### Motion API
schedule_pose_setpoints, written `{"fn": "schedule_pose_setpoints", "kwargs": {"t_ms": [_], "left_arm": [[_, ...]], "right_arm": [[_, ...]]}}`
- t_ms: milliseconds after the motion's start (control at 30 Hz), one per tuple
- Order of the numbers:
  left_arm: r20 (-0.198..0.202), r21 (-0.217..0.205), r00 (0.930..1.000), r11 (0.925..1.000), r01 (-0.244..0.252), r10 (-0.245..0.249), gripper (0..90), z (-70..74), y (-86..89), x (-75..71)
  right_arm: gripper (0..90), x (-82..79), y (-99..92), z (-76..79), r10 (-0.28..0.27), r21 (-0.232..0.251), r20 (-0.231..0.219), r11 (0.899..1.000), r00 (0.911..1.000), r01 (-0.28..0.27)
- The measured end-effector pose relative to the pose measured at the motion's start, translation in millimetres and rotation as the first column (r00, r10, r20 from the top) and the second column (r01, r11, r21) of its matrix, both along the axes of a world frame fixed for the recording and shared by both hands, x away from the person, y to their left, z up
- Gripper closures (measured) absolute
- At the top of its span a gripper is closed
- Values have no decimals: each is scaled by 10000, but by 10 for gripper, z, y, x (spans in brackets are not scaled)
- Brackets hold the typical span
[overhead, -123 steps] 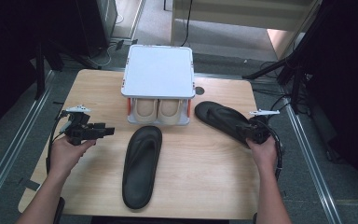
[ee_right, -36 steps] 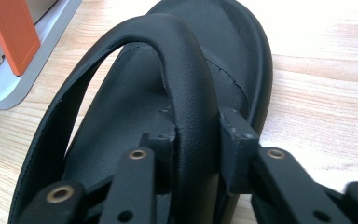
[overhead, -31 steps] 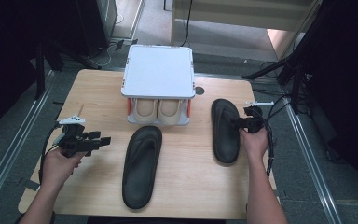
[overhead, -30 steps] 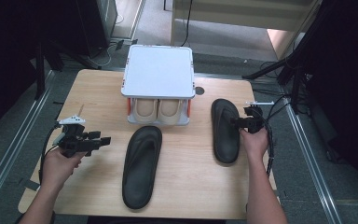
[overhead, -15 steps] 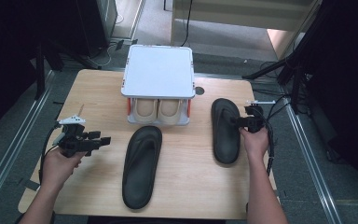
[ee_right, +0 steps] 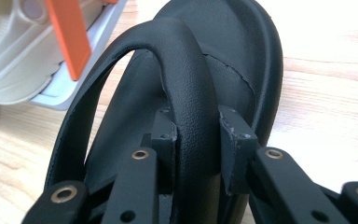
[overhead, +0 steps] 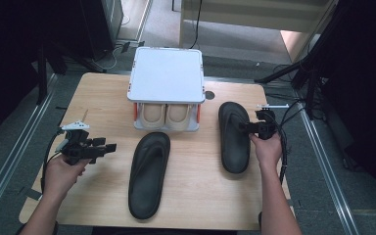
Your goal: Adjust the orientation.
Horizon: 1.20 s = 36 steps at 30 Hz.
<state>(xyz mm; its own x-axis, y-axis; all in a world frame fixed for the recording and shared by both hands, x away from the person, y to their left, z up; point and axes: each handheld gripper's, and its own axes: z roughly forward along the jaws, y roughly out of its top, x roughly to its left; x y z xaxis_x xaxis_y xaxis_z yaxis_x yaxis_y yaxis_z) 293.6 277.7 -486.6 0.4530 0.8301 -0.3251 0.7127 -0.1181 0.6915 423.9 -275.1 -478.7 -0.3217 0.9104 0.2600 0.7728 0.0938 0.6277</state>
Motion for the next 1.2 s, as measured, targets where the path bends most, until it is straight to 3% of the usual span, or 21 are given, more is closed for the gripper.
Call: {"fn": "schedule_pose_setpoints", "kwargs": {"t_ms": [433, 667, 833, 1200], "left_arm": [[-3, 123, 9998, 9997, 188, -188, 387, -14, -29, -2], [-37, -69, 9995, 9995, 315, -315, 381, -20, -46, 14], [451, 99, 9967, 9977, 675, -679, 405, -12, -82, 4], [742, -84, 9917, 9943, 1063, -1054, 385, -10, -108, 15]], "right_arm": [[715, -269, 191, 69, 444, 120, -80, 9989, 9990, -443], [712, -471, 296, 107, 815, 234, -63, 9964, 9967, -814], [709, -602, 364, 130, 1062, 215, 13, 9941, 9943, -1062], [707, -798, 543, 126, 1631, 221, -28, 9864, 9866, -1630]]}}
